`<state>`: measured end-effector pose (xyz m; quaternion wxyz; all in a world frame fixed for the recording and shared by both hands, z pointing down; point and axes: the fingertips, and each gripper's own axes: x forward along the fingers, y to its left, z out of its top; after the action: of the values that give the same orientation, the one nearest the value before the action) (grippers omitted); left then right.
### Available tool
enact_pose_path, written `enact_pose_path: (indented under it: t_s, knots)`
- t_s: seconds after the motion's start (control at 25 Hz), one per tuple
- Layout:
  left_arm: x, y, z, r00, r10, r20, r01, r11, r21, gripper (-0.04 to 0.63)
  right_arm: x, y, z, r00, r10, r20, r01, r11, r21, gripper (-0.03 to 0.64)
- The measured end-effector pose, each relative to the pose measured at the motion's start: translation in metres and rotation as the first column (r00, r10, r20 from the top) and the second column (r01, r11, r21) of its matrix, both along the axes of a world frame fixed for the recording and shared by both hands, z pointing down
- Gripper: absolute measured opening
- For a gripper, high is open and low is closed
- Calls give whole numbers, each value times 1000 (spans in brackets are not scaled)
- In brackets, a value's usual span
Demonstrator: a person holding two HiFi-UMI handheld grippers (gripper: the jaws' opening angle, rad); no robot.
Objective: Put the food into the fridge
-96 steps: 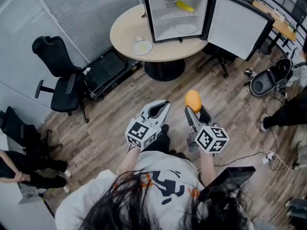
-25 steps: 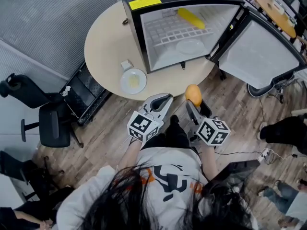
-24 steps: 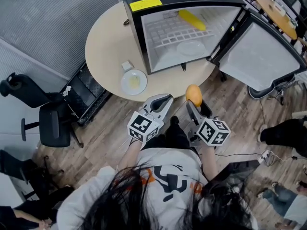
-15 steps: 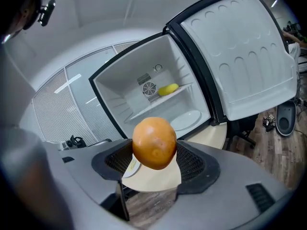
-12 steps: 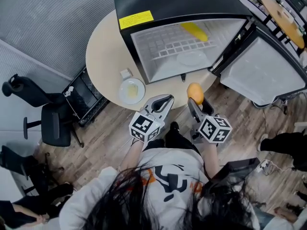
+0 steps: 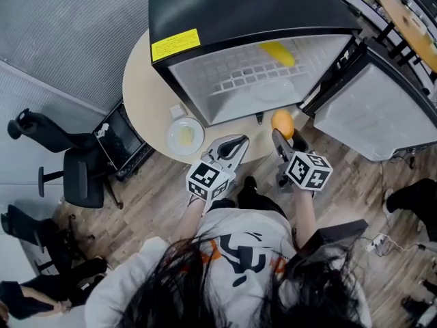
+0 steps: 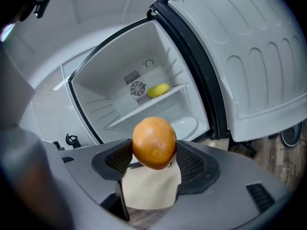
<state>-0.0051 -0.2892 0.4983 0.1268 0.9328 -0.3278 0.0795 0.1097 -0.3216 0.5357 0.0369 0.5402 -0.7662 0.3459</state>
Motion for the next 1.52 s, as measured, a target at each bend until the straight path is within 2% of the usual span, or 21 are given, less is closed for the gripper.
enact_pose_path:
  t_s: [0.28,0.56,0.8,1.08,1.28,1.52]
  knots:
    - [2,-15,6,1000,-19,15,19,1000,-17,11,8,-52,25,990,-57,-129,56,998,-12,295]
    - [3,-27,8,999,-33,28,34,999,-20,11,9,-99,57,948,-129,-291,125,992,-31,295]
    - [-1,-31,12,998,-46,41,47,999,-28,11,8,-127,73,929,-146,-340,142,989,-35,295]
    - [-5,-30,15,997,-54,54,56,998,-38,11,11,-147,80,921,-111,-373,111,994,-22,295]
    - [-8,-26,19,997,-56,58,58,997,-50,11,14,-154,86,900,-109,-421,108,994,-25,295]
    - [-13,-23,19,996,-63,59,66,996,-52,11,11,-157,92,904,-123,-410,119,992,-34,295]
